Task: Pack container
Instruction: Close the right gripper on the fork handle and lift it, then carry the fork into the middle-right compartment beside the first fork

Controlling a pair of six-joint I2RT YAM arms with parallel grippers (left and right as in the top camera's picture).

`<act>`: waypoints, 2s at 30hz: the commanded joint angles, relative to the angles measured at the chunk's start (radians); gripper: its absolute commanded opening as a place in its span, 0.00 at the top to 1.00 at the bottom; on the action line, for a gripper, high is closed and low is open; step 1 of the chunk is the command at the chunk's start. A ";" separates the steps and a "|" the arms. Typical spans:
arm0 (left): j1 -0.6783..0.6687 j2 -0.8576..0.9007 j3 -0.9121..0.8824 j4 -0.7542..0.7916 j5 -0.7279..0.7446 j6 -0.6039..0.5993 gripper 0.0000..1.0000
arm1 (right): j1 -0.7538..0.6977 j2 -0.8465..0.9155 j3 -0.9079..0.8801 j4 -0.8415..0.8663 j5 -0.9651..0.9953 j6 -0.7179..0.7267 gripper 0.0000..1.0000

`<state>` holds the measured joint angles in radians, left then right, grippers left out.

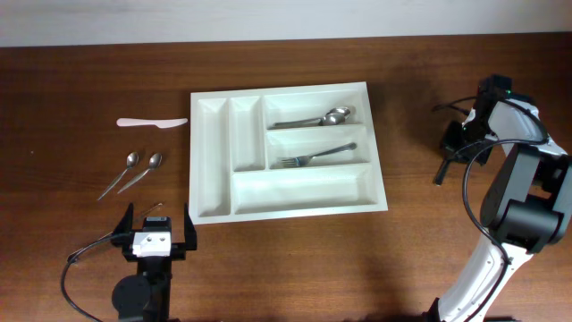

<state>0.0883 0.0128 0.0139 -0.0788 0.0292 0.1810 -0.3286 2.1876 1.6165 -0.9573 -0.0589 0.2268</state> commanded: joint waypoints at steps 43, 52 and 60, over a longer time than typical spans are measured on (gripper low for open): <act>0.006 -0.008 -0.005 -0.002 0.008 -0.011 0.01 | 0.515 0.024 0.375 -0.206 -0.020 -0.953 0.96; 0.006 -0.008 -0.005 -0.002 0.008 -0.011 0.01 | 0.639 0.024 0.375 -0.207 -0.020 -1.120 0.96; 0.006 -0.008 -0.005 -0.002 0.008 -0.011 0.01 | 0.712 0.025 0.370 -0.214 -0.123 -1.280 0.96</act>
<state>0.0883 0.0128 0.0139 -0.0788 0.0292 0.1810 0.3630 2.2116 1.9656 -1.1706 -0.1097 -0.9562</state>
